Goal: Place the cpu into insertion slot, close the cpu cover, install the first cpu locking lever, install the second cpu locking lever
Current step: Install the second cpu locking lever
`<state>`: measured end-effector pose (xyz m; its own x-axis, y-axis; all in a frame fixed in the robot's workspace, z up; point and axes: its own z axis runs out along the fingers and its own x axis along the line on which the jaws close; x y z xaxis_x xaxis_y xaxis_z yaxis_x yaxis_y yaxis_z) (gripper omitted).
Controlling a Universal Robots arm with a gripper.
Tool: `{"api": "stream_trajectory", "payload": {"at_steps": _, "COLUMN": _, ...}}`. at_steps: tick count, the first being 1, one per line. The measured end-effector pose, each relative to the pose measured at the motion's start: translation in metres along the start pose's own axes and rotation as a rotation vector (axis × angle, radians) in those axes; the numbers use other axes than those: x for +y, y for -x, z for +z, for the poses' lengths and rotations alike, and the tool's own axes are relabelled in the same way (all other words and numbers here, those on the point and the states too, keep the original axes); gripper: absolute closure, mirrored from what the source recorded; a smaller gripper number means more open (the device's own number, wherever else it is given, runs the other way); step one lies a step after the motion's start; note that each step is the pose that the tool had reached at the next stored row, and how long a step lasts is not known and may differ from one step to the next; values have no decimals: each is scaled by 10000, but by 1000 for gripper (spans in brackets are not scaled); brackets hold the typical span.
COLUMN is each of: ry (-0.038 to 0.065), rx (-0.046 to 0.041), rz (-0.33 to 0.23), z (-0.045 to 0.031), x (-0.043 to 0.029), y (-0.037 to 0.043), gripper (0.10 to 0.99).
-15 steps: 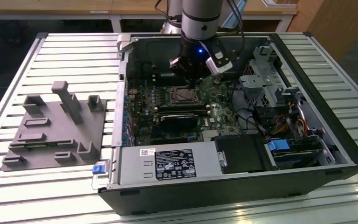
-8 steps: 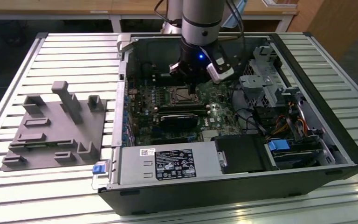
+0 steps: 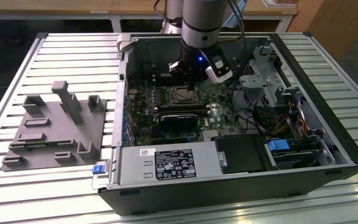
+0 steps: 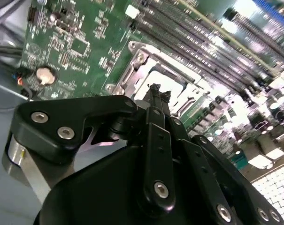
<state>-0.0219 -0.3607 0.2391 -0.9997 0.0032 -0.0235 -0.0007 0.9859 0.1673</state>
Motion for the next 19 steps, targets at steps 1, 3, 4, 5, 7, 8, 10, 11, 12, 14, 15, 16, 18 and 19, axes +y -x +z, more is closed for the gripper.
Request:
{"api": "stream_trajectory", "payload": {"at_steps": 1, "ry": 20, "rx": 0, "rz": 0, "z": -1, "x": -21, "y": -3, "gripper": 980}}
{"api": "stream_trajectory", "payload": {"at_steps": 3, "ry": 42, "rx": 0, "rz": 1, "z": -7, "x": -81, "y": -9, "gripper": 980}}
{"api": "stream_trajectory", "payload": {"at_steps": 4, "ry": 52, "rx": 0, "rz": 4, "z": -9, "x": -101, "y": -22, "gripper": 980}}
{"api": "stream_trajectory", "payload": {"at_steps": 5, "ry": 68, "rx": 0, "rz": 1, "z": -12, "x": -126, "y": -24, "gripper": 980}}
{"api": "stream_trajectory", "payload": {"at_steps": 7, "ry": 95, "rx": 0, "rz": 2, "z": -16, "x": -168, "y": -26, "gripper": 980}}
{"api": "stream_trajectory", "payload": {"at_steps": 8, "ry": 101, "rx": 0, "rz": 3, "z": -17, "x": -184, "y": -28, "gripper": 980}}
{"api": "stream_trajectory", "payload": {"at_steps": 10, "ry": 123, "rx": 0, "rz": 5, "z": -21, "x": -212, "y": -43, "gripper": 980}}
{"api": "stream_trajectory", "payload": {"at_steps": 11, "ry": 137, "rx": 0, "rz": 4, "z": -22, "x": -217, "y": -48, "gripper": 980}}
{"api": "stream_trajectory", "payload": {"at_steps": 12, "ry": 146, "rx": 0, "rz": 3, "z": -22, "x": -221, "y": -52, "gripper": 980}}
{"api": "stream_trajectory", "payload": {"at_steps": 14, "ry": 163, "rx": 0, "rz": 5, "z": -19, "x": -225, "y": -65, "gripper": 980}}
{"api": "stream_trajectory", "payload": {"at_steps": 15, "ry": 171, "rx": 0, "rz": 4, "z": -19, "x": -233, "y": -73, "gripper": 980}}
{"api": "stream_trajectory", "payload": {"at_steps": 16, "ry": 185, "rx": 1, "rz": 4, "z": -20, "x": -244, "y": -85, "gripper": 980}}
{"api": "stream_trajectory", "payload": {"at_steps": 18, "ry": 201, "rx": 0, "rz": 5, "z": -22, "x": -255, "y": -110, "gripper": 980}}
{"api": "stream_trajectory", "payload": {"at_steps": 19, "ry": 201, "rx": 0, "rz": 6, "z": -23, "x": -261, "y": -123, "gripper": 980}}
